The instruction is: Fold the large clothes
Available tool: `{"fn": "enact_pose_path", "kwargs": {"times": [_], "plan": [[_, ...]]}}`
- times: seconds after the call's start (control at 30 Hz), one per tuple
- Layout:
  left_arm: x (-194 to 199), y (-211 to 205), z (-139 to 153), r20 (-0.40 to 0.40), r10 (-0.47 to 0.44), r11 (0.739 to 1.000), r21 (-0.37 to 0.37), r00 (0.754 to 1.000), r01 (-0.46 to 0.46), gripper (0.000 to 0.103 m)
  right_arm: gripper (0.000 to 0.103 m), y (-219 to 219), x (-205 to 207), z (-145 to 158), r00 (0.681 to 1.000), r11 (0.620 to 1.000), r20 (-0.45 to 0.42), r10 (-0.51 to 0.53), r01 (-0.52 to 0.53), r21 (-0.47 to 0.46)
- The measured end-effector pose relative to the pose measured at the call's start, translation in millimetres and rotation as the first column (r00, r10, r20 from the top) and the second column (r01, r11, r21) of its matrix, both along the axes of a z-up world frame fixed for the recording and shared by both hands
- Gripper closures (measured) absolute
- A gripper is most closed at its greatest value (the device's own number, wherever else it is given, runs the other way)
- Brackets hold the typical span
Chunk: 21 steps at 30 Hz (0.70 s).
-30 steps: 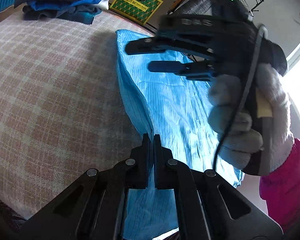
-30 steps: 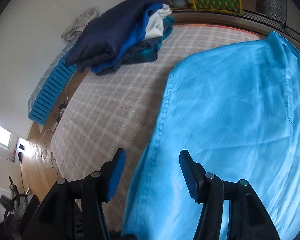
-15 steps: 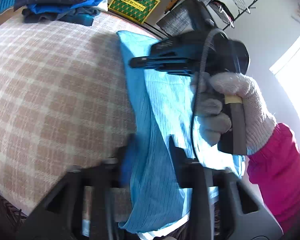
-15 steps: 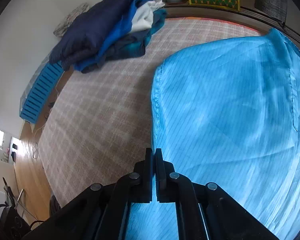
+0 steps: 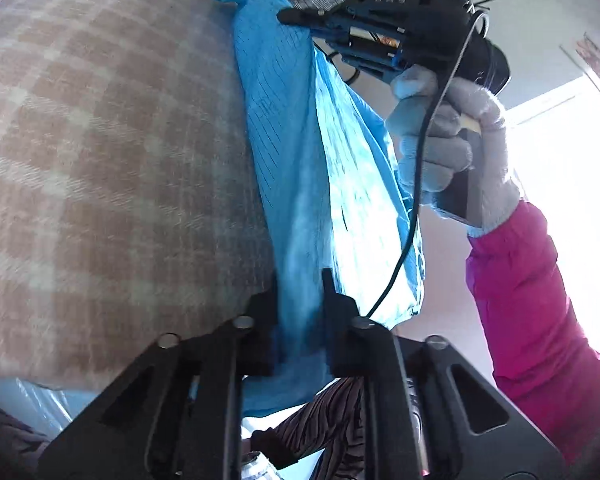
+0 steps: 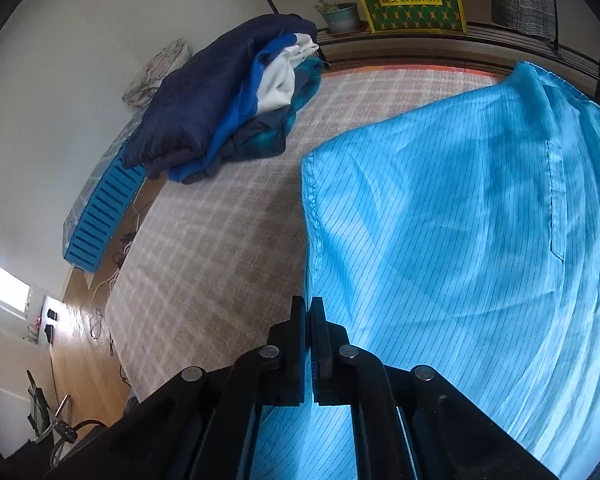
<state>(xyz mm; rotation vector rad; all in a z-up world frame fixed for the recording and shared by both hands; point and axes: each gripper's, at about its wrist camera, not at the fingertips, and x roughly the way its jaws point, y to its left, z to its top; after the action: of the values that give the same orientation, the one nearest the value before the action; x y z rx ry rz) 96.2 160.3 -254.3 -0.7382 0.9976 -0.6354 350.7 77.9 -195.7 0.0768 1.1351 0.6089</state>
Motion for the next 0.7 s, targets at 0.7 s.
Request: {"fn": "enact_pose_path", "kwargs": {"times": [0.7], "plan": [[26, -155, 90, 0.187, -0.303, 0.883, 0.424, 0.935, 0.201, 0.101, 0.103, -194, -3, -10, 0.936, 0.902, -0.065, -0.347, 0.352, 0.25]]}}
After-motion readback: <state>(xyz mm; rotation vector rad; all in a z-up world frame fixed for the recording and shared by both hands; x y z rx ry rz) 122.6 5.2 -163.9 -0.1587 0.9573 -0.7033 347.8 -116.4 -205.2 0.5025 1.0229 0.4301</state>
